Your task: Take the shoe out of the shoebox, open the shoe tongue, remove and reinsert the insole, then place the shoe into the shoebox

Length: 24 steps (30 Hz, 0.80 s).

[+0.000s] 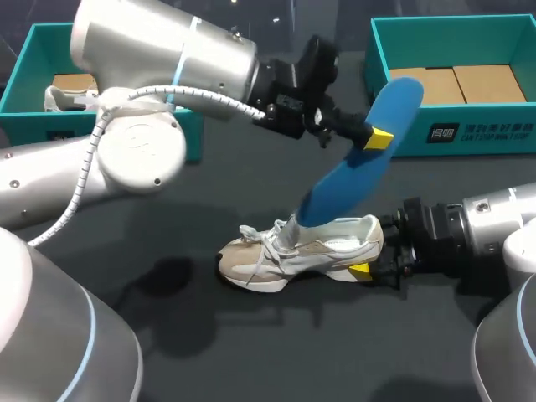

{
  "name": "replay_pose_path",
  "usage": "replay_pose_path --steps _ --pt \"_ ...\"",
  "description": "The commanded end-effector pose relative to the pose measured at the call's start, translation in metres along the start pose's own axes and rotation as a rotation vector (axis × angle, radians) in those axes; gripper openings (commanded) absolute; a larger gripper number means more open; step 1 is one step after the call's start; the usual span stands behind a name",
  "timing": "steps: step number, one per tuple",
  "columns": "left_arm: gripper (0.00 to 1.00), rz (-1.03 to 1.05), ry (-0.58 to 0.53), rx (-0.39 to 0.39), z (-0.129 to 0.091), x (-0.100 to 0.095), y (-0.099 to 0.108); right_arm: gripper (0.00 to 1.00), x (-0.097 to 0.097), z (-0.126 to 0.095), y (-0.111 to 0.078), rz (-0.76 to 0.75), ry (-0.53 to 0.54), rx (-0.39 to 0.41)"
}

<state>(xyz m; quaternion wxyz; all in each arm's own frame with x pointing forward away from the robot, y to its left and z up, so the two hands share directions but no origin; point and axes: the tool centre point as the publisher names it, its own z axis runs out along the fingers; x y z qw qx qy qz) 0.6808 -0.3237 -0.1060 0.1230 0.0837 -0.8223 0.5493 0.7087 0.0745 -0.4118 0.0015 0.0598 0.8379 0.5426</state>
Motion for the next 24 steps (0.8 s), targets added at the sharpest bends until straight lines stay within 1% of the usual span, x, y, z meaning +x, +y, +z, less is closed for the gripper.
replay_pose_path --steps 1,2,5,7,8,10,13,15,24 --pt "0.0 0.002 0.001 0.04 -0.002 0.001 0.005 0.0 0.001 0.001 0.0 0.001 -0.001 0.005" --pt "0.0 -0.011 0.001 0.084 -0.007 0.006 0.005 0.0 0.001 0.001 0.0 0.001 -0.001 0.005" --pt "0.0 -0.053 -0.006 0.167 -0.016 0.014 0.0 0.0 0.001 0.001 0.0 0.001 -0.001 0.005" --pt "0.0 -0.085 0.007 0.22 -0.024 0.017 -0.006 0.0 0.001 0.001 0.0 0.001 -0.001 0.005" --pt "0.0 -0.09 -0.007 0.244 -0.028 0.018 -0.008 0.0 0.001 0.001 0.0 0.001 -0.001 0.005" --pt "0.0 -0.122 0.013 0.281 -0.038 0.02 -0.012 0.0 0.001 0.001 0.0 0.001 -0.001 0.005" --pt "0.0 -0.154 0.031 0.313 -0.053 0.027 -0.014 0.0 0.001 0.001 0.0 0.001 -0.001 0.005" --pt "0.0 -0.169 0.051 0.33 -0.068 0.034 -0.015 0.0 0.001 0.001 0.0 0.001 -0.001 0.005" --pt "0.0 -0.169 0.051 0.33 -0.068 0.034 -0.015 0.0 0.001 0.001 0.0 0.001 -0.001 0.005"
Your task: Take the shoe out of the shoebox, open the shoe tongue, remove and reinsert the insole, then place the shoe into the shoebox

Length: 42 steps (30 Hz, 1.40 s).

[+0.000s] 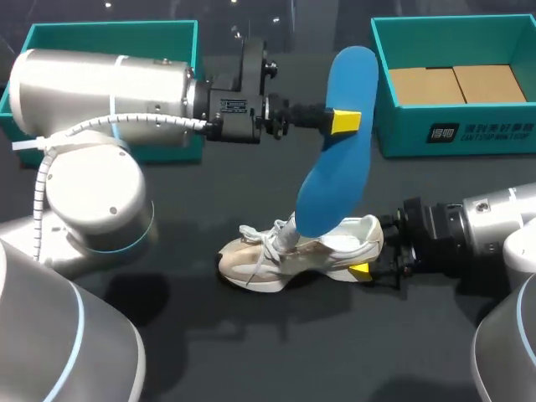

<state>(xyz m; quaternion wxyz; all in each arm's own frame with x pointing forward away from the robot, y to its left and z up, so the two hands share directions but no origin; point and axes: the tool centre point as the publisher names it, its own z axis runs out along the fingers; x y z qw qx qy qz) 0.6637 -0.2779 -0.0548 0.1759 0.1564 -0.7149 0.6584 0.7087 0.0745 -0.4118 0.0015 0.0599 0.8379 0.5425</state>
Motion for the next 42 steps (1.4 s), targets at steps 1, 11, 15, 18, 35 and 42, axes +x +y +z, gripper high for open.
replay_pose_path --steps 1,11,15,18,35,42 --pt "0.0 0.001 0.001 0.022 -0.011 0.003 0.005 0.0 0.001 0.001 0.0 0.001 -0.001 0.005" --pt "0.0 -0.02 -0.044 0.055 -0.028 0.011 0.011 0.0 0.001 0.001 0.0 0.001 -0.001 0.005" --pt "0.0 -0.04 -0.049 0.062 -0.046 0.018 0.014 0.0 0.001 0.001 0.0 0.001 -0.001 0.005" --pt "0.0 -0.042 -0.035 0.049 -0.055 0.023 0.016 0.0 0.001 0.001 0.0 0.001 -0.001 0.005" --pt "0.0 -0.072 -0.036 0.069 -0.074 0.025 0.023 0.0 0.001 0.001 0.0 0.001 -0.001 0.005" --pt "0.0 -0.047 -0.012 0.094 -0.078 0.037 0.026 0.0 0.001 0.001 0.0 0.001 -0.001 0.005"
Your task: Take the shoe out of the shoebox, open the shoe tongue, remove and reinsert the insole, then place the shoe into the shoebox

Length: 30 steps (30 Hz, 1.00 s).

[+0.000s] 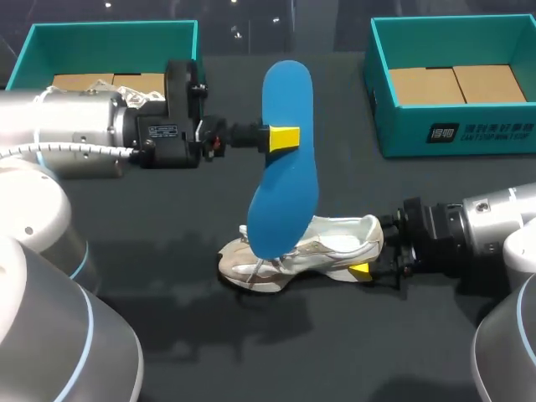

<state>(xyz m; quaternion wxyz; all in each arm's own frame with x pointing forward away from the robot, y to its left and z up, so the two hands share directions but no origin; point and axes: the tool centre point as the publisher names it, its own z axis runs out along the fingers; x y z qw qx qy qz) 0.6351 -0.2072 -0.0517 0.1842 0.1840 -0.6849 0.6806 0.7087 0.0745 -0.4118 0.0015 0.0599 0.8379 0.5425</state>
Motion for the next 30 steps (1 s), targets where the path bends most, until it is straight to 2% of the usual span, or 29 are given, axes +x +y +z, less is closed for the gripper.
replay_pose_path --steps 1,17,30 --pt "0.0 0.005 -0.004 0.014 -0.01 0.01 0.01 0.0 0.001 0.001 0.0 0.001 -0.001 0.005" --pt "0.0 0.036 0.008 -0.017 -0.01 0.03 0.025 0.0 0.001 0.001 0.0 0.001 -0.001 0.005" --pt "0.0 0.036 0.008 -0.017 -0.01 0.03 0.025 0.0 0.0 0.001 0.0 0.009 0.007 0.015"
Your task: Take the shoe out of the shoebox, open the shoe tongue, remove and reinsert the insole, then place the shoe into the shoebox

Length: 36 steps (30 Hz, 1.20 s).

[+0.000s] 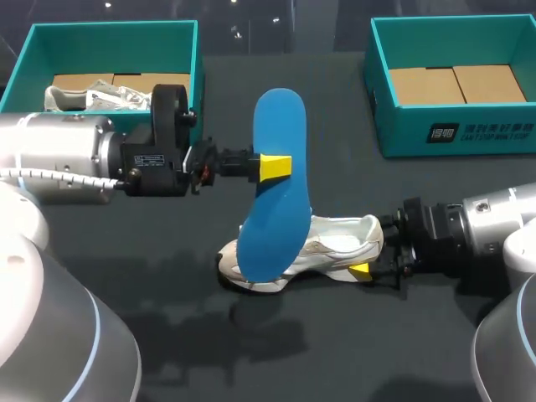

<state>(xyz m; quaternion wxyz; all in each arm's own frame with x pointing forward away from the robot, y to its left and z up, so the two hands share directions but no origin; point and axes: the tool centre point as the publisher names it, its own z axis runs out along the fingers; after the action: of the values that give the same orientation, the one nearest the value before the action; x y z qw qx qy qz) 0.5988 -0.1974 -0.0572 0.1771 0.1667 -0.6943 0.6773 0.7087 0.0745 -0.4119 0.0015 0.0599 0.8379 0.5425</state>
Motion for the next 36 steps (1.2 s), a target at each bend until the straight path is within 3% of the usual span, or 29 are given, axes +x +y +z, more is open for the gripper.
replay_pose_path --steps 1,2,3,4,13,22,28,29,30,32,36 --pt "0.0 0.0 -0.002 0.004 0.0 0.001 0.002 0.0 -0.001 0.001 -0.001 0.021 0.013 0.031" --pt "0.0 0.0 -0.002 0.004 0.0 0.001 0.002 0.15 -0.001 0.001 -0.002 0.034 0.013 0.043" --pt "0.0 0.0 -0.002 0.004 0.0 0.001 0.002 0.38 -0.001 0.001 -0.002 0.034 0.019 0.049" --pt "0.0 0.0 -0.002 0.004 0.0 0.001 0.002 0.99 -0.002 0.001 -0.002 0.033 0.02 0.052" --pt "0.0 0.0 -0.002 0.004 0.0 0.001 0.002 1.0 0.003 -0.019 -0.003 0.054 0.027 0.137" --pt "0.0 0.0 -0.002 0.004 0.0 0.001 0.002 1.0 0.008 -0.046 0.001 0.135 0.103 0.335" --pt "0.0 0.0 -0.002 0.004 0.0 0.001 0.002 1.0 0.009 -0.06 0.006 0.183 0.108 0.514" --pt "0.0 0.0 -0.002 0.004 0.0 0.001 0.002 1.0 0.009 -0.062 0.009 0.2 0.097 0.571" --pt "0.0 0.0 -0.002 0.004 0.0 0.001 0.002 1.0 0.01 -0.064 0.013 0.227 0.045 0.669" --pt "0.0 0.0 -0.002 0.004 0.0 0.001 0.002 1.0 0.017 -0.071 0.028 0.205 -0.089 0.795" --pt "0.0 0.0 -0.002 0.004 0.0 0.001 0.002 1.0 0.017 -0.071 0.028 0.205 -0.089 0.795"
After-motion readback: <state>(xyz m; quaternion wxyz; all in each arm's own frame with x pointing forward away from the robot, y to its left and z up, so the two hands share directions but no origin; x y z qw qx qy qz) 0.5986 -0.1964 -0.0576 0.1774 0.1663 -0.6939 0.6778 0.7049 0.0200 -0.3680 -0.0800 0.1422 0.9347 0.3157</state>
